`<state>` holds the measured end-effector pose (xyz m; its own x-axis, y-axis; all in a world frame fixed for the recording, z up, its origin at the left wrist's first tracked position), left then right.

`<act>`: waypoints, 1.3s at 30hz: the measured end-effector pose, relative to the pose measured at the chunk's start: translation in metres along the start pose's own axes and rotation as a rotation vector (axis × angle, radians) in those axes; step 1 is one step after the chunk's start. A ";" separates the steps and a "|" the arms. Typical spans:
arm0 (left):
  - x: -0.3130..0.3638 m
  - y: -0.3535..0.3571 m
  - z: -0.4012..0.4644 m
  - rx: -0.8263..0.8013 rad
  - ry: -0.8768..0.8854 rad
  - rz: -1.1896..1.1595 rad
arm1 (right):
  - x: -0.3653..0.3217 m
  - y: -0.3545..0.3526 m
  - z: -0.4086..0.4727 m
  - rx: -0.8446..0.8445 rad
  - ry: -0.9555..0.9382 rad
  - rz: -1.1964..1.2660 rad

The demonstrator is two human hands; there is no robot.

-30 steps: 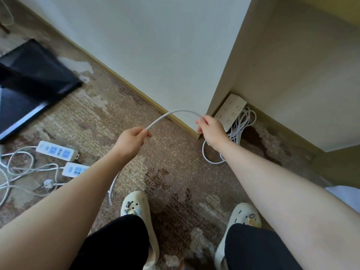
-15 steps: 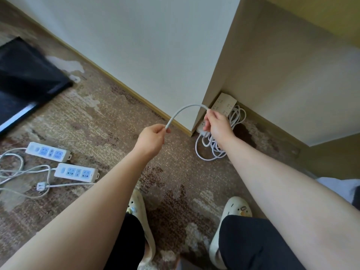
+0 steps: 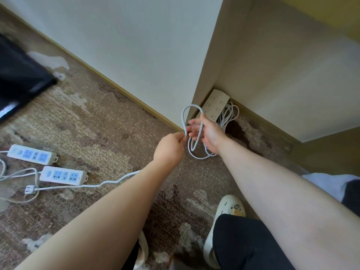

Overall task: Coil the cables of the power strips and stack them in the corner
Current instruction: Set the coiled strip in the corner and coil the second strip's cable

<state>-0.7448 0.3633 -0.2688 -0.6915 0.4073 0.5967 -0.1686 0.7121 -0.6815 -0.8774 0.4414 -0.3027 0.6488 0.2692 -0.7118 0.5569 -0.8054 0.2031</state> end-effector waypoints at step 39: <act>-0.042 -0.001 0.010 -0.284 0.105 0.249 | -0.017 0.004 0.010 0.206 -0.154 0.244</act>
<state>-0.7232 0.3401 -0.2974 -0.6087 0.6335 0.4778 0.2071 0.7081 -0.6750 -0.8912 0.4282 -0.2964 0.6554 -0.0149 -0.7552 0.2685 -0.9299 0.2513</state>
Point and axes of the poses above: each hand's wrist, its own z-axis towards the middle knuckle, its own y-axis out of the palm, x = y × z, the point moved 1 cm from there along z, towards the middle knuckle, and after that the axes turned 7 degrees about z, right-handed, at the moved point
